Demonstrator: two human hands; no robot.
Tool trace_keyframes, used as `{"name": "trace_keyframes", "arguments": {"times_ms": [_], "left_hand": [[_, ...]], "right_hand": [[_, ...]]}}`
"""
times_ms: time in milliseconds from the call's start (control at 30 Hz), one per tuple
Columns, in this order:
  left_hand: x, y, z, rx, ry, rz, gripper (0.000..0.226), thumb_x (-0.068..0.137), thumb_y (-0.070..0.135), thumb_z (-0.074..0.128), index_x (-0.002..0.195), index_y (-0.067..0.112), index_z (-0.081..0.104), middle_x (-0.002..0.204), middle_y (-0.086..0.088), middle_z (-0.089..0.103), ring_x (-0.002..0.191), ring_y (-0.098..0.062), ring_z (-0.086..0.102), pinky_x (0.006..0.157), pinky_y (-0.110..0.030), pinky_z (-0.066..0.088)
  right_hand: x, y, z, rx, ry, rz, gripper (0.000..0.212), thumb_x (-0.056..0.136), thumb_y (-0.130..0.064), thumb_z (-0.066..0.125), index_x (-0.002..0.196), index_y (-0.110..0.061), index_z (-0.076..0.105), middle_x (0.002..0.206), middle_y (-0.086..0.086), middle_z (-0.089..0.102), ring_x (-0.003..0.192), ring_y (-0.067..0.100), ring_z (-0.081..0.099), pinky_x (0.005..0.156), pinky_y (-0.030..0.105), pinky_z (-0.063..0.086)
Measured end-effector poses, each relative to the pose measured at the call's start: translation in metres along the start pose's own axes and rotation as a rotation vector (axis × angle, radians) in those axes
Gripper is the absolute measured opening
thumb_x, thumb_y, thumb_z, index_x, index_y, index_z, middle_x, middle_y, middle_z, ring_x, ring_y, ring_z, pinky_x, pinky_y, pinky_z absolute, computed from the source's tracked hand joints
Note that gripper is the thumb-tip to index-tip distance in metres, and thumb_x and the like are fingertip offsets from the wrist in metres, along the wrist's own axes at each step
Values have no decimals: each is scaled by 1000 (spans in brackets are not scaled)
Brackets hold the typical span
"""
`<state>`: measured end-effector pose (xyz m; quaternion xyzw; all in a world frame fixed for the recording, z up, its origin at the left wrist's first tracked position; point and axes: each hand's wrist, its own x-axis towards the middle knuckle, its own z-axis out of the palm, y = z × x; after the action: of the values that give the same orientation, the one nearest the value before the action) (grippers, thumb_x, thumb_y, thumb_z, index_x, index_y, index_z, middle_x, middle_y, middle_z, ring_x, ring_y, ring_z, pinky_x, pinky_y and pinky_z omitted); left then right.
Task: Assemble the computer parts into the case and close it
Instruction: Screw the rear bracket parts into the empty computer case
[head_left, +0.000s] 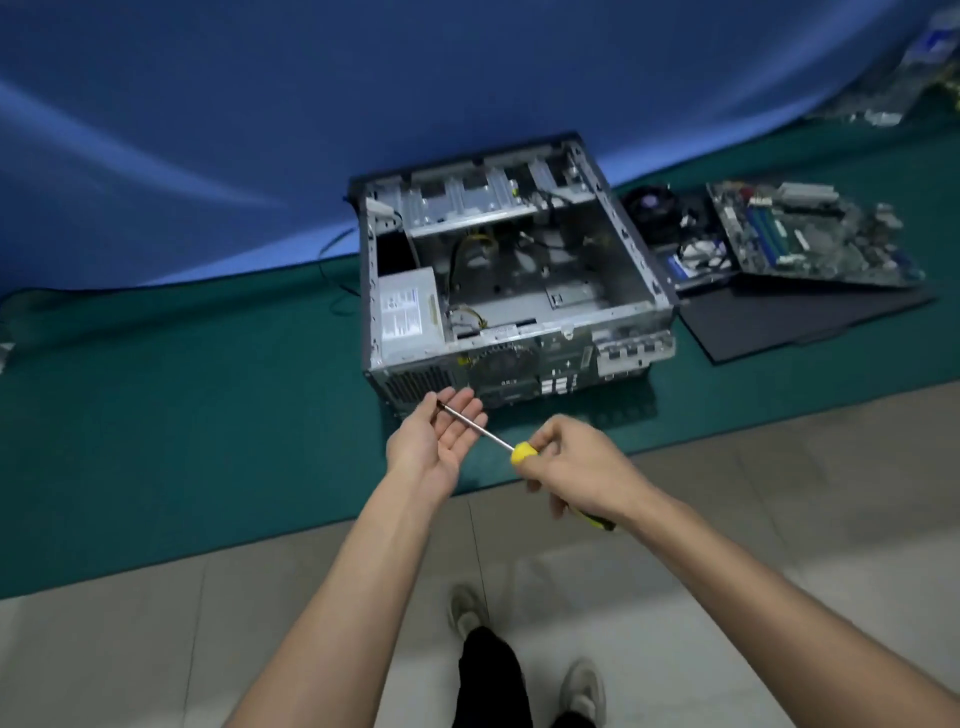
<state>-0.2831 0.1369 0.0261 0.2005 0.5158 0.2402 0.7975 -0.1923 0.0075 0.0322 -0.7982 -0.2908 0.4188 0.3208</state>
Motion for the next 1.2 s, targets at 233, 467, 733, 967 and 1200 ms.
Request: {"name": "trace_keyframes", "arguments": {"times_ms": [233,467,733,967,1200], "left_hand": [[43,-23,-23,108,105,-43,18,100,18,44,86,9,52,95,-15,66,68,-21,68,48,-29,56],[71,-38,-35,219,136,-72,14,99,17,46,102,6,54,99,-14,66,65,-18,69,52,-27,58],[95,-35,-26,310,117,-176,19,99,13,44,86,6,56,103,-14,65,66,-18,66,50,-27,56],[110,-32,-24,392,108,-182,18,97,9,44,85,7,58,101,-14,66,61,-17,69,53,-26,56],[120,-28,-26,412,60,-186,20,99,10,43,85,8,58,103,-13,65,58,-14,69,55,-25,57]], "right_hand": [[17,36,40,229,66,149,21,78,-19,75,81,-16,55,70,-2,66,46,14,65,40,17,39],[28,61,81,322,124,234,20,83,-24,72,77,-25,53,78,-1,67,46,12,62,51,26,44],[38,66,98,397,186,292,18,87,-25,67,78,-25,52,85,3,68,56,17,64,50,23,45],[45,58,107,428,219,312,14,90,-28,62,86,-16,58,82,5,69,64,25,67,67,39,54],[51,53,115,460,228,350,21,90,-33,61,95,-13,59,89,5,68,78,29,67,77,42,54]]}}
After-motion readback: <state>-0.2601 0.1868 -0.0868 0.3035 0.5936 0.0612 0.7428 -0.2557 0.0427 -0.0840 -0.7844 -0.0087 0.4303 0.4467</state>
